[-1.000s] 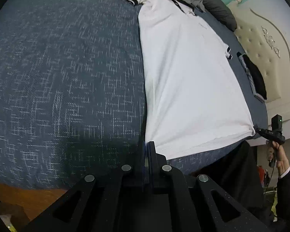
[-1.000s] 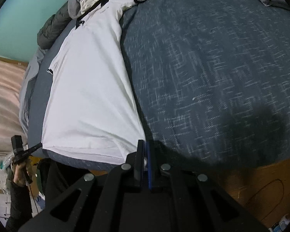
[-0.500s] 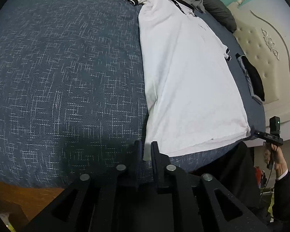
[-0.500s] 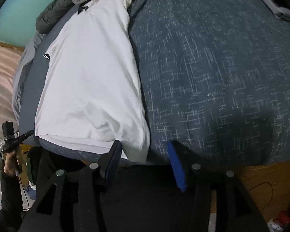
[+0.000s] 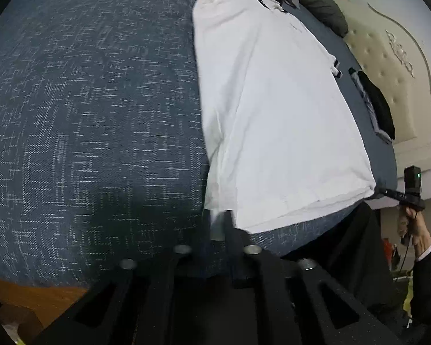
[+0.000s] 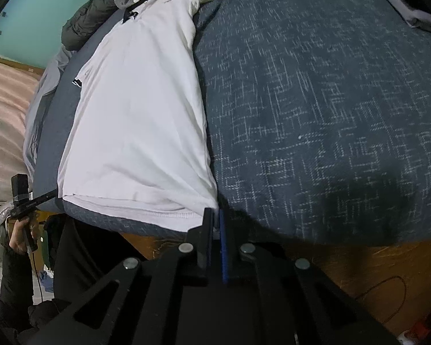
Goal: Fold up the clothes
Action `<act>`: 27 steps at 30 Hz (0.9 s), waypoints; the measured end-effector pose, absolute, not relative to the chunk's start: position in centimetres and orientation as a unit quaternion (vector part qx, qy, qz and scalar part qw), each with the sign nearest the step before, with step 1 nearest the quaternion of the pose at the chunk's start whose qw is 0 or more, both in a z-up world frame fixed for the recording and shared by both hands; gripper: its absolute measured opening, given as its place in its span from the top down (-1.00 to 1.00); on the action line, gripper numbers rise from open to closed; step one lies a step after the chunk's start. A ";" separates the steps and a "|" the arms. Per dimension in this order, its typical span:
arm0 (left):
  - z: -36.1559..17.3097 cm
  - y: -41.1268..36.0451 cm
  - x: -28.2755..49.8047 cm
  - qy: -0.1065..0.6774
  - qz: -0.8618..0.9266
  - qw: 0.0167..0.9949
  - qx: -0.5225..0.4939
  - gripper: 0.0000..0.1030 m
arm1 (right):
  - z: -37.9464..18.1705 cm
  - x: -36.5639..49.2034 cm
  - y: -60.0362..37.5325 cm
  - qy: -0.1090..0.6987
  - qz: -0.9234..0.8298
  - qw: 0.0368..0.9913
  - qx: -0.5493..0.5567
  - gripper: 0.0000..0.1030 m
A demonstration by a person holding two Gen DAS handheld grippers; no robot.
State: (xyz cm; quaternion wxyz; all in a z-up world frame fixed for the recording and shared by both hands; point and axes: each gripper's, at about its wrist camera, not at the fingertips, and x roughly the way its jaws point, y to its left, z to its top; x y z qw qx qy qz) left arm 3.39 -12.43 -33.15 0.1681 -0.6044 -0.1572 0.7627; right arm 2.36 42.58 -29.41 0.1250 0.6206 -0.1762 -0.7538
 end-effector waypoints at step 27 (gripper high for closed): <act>-33.6 -12.2 2.8 -0.156 0.762 0.153 -0.610 0.39 | -31.6 -0.1 43.4 -0.235 -0.739 0.109 0.622 0.10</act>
